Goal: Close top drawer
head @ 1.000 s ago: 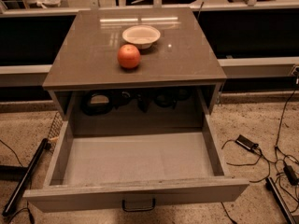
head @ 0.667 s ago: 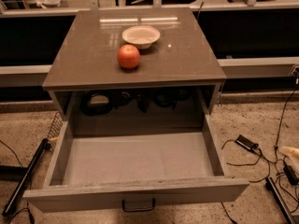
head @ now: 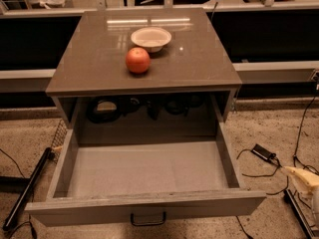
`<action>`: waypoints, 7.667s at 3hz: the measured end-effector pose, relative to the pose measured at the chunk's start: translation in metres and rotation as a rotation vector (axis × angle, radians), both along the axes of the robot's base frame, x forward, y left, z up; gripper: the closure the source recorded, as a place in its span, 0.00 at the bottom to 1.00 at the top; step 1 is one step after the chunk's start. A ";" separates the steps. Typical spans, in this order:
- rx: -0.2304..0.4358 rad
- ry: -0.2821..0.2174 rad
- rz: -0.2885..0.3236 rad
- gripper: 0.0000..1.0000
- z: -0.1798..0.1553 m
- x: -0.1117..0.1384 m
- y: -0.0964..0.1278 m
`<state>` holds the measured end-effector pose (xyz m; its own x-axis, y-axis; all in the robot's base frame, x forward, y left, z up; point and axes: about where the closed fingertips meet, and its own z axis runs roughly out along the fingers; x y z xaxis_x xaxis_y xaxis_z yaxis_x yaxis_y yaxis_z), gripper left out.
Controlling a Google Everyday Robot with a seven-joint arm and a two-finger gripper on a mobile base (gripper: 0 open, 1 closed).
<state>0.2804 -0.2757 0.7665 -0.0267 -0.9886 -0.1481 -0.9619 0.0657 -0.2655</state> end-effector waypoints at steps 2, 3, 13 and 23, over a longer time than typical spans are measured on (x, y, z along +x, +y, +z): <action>0.004 0.096 0.220 0.17 -0.061 -0.042 0.031; 0.002 0.130 0.310 0.41 -0.087 -0.063 0.052; 0.219 -0.240 0.108 1.00 -0.067 0.167 0.186; 0.132 -0.225 0.068 1.00 -0.150 0.313 0.226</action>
Offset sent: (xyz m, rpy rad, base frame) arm -0.0772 0.0529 -0.1013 -0.0145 0.1425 0.3906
